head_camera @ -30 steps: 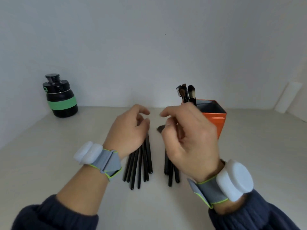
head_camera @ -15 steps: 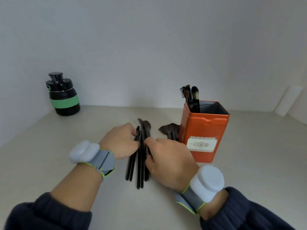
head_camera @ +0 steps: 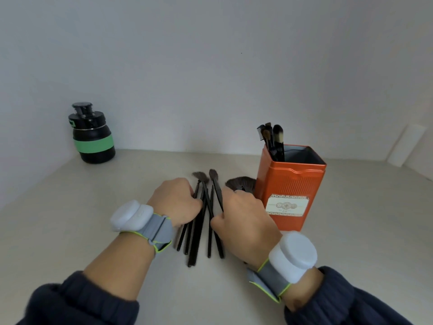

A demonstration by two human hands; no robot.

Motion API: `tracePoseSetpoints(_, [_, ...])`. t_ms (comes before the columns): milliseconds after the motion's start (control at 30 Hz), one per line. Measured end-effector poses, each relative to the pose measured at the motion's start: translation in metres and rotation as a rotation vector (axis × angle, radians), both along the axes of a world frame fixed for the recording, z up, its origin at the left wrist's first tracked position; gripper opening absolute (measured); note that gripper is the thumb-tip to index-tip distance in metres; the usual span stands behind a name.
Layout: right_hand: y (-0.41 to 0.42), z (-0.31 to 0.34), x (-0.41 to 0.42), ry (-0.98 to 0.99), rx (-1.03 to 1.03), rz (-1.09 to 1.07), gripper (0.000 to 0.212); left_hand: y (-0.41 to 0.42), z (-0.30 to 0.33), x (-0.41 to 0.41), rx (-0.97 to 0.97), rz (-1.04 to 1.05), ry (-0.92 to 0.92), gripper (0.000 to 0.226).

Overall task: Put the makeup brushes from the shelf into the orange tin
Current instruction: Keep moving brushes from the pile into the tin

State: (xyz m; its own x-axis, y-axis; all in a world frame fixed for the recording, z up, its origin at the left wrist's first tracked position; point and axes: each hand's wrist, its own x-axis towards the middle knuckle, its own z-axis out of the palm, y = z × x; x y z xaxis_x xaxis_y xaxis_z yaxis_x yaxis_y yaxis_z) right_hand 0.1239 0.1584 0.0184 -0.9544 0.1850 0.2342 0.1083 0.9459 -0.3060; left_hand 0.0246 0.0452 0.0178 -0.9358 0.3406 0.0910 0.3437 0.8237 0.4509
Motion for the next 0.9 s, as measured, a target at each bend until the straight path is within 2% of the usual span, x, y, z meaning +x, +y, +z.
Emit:
tracePoseSetpoints(67, [0.001,0.001,0.001,0.017,-0.016,-0.003,0.025,0.0,-0.001,0.0,0.006,0.002,0.012,0.028])
tracePoseSetpoints(167, [0.003,0.005,0.004,0.062,-0.079,0.023,0.032,0.0,-0.001,-0.002,0.048,0.006,0.031,0.025])
tracePoseSetpoints(367, [0.005,0.007,0.008,0.127,-0.162,0.068,0.025,0.001,-0.004,-0.008,0.146,0.024,0.062,0.024])
tracePoseSetpoints(467, [0.006,0.005,0.006,0.107,-0.139,0.116,0.006,0.003,-0.006,-0.009,0.189,0.015,0.058,0.028])
tracePoseSetpoints(600, [0.006,0.003,0.003,0.162,-0.094,0.155,0.03,0.004,-0.008,-0.01,0.232,-0.003,0.057,0.034])
tracePoseSetpoints(667, [0.005,0.003,0.005,0.201,-0.141,0.177,0.023,0.005,-0.007,-0.01,0.256,-0.02,0.082,0.032])
tracePoseSetpoints(767, [0.004,0.005,0.008,0.229,-0.237,0.178,0.008,0.007,-0.006,-0.011,0.392,-0.057,0.118,0.028])
tracePoseSetpoints(800, [0.004,0.006,0.008,0.236,-0.27,0.18,0.01,0.008,-0.005,-0.011,0.437,-0.069,0.134,0.028])
tracePoseSetpoints(900, [0.004,0.008,0.01,0.246,-0.321,0.164,0.042,0.01,-0.003,-0.007,0.542,-0.124,0.174,0.03])
